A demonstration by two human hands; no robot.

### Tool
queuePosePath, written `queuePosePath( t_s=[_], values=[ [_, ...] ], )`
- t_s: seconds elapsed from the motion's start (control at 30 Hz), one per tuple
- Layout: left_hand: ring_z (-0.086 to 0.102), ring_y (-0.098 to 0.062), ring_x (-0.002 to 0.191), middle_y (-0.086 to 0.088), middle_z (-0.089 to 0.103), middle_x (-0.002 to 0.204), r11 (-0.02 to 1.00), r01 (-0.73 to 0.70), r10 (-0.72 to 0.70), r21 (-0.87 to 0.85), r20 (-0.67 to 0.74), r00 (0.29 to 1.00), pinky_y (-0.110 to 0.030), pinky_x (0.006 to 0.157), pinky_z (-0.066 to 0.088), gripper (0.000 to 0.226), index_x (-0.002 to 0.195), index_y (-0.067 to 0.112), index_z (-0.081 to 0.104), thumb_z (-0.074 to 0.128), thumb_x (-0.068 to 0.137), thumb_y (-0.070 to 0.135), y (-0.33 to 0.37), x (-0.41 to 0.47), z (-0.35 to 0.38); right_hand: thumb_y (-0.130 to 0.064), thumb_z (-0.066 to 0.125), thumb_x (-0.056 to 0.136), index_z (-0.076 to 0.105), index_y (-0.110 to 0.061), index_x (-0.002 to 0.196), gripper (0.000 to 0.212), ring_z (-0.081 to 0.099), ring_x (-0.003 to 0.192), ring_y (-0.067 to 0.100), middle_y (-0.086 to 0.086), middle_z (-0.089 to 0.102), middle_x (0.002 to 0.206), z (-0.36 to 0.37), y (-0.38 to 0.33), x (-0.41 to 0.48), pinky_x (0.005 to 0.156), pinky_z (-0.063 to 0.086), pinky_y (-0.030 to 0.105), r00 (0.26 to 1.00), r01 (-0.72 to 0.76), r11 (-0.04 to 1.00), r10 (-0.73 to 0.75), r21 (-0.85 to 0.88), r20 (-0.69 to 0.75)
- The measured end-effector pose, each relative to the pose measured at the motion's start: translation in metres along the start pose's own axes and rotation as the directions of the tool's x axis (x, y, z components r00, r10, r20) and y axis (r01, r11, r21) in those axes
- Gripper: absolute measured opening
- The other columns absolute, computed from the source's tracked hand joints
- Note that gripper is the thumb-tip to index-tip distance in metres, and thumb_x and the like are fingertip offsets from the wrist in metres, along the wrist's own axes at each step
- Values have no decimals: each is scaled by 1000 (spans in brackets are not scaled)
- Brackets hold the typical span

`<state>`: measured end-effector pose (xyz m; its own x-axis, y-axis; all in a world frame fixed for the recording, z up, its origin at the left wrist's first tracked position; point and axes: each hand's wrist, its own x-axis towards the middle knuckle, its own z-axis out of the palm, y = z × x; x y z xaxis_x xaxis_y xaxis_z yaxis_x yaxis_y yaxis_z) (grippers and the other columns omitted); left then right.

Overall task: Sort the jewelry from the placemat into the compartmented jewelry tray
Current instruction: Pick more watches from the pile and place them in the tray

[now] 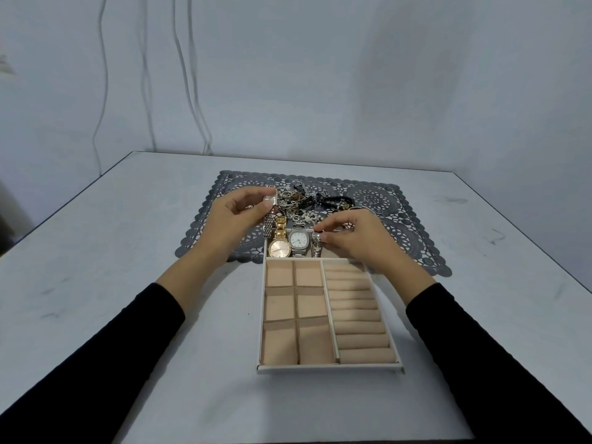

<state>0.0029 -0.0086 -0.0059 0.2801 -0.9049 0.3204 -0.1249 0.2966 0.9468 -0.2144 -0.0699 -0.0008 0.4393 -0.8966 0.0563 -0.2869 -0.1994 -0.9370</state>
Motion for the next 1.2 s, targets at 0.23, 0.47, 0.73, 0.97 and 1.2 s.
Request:
queuePosePath(
  t_s=[0.23,0.47,0.73,0.97,1.2],
  values=[
    [68,-5,87,0,74,101,1000,13,-13,-1,-17,1000,-16,76,53,22,108,19,72,69,88,11,-1,0,0,-6,73,81,77,-18,88,14,58,53,13,0,71,70,1,3,-1,49,50,23,994,90,979,-100,-183,-46],
    [68,-4,87,3,74,99,1000,13,-13,-2,-10,1000,-16,76,53,21,107,21,72,68,89,10,0,-1,0,-13,72,84,75,-22,96,15,45,39,9,10,73,73,0,2,-2,35,34,16,997,77,969,-82,-235,-11],
    [69,-4,87,2,74,99,1000,23,-23,-12,-13,1000,-15,75,53,22,108,19,71,69,88,10,0,-1,0,-11,70,85,74,-16,104,19,48,35,-3,3,69,74,-1,-1,-4,36,32,7,993,110,952,-114,-286,5],
    [69,-6,88,2,75,99,1000,29,-29,-2,-18,999,-17,77,55,22,108,19,72,69,88,11,-1,-1,0,-12,71,85,73,-18,107,23,51,43,-10,-6,66,75,-3,-2,-5,40,36,5,990,137,942,-137,-306,23],
    [68,-3,84,9,75,93,1000,11,-11,-7,-39,999,-16,74,54,20,104,22,72,70,88,11,2,-1,0,-17,74,82,73,-19,106,24,67,65,19,4,73,84,-6,0,-4,52,57,33,995,93,968,-101,-233,-24]
  ],
)
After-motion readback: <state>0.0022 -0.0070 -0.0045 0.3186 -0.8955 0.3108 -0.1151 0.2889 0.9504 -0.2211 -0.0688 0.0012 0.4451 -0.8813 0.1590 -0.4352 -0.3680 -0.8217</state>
